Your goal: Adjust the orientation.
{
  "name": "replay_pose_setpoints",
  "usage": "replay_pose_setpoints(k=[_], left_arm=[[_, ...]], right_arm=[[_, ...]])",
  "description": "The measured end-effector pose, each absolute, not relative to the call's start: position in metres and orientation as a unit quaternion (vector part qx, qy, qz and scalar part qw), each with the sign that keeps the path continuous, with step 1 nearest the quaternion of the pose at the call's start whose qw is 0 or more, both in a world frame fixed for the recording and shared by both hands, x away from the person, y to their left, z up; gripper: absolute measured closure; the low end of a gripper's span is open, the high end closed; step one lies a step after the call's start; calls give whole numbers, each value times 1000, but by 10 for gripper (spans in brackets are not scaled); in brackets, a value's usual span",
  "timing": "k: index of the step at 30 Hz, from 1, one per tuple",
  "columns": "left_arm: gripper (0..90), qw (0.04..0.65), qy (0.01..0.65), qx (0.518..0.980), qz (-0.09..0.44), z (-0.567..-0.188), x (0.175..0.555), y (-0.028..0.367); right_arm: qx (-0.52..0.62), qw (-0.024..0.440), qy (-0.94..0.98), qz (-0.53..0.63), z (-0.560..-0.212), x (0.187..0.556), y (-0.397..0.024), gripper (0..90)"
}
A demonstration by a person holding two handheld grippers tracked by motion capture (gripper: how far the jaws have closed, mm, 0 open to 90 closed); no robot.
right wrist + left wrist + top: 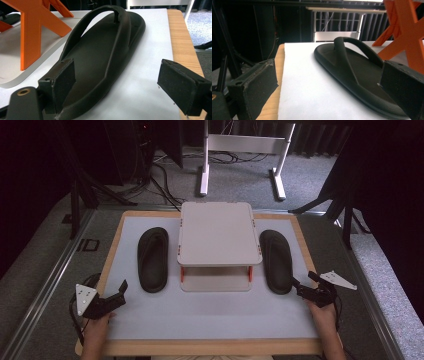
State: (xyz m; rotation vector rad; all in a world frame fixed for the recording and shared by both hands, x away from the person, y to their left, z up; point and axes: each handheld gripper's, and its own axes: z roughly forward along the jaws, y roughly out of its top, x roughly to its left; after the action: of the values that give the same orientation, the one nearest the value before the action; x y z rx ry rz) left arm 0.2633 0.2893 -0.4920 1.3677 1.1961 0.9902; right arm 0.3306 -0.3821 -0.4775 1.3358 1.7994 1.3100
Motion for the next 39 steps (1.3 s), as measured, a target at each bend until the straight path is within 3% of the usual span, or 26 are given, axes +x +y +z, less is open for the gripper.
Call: replay_pose_setpoints(k=[6,18,29,39], left_arm=[[59,502,499,601,372,-490,264,288],[59,513,534,589,322,-485,261,302],[70,491,531,630,283,-475,271,292],[101,479,544,641,252,-466,283,294]], right_arm=[[498,268,668,485,-477,331,-382,138],[497,275,668,480,-477,331,-381,138],[500,274,670,476,-477,331,-380,138],[500,271,672,474,-477,332,-380,138]])
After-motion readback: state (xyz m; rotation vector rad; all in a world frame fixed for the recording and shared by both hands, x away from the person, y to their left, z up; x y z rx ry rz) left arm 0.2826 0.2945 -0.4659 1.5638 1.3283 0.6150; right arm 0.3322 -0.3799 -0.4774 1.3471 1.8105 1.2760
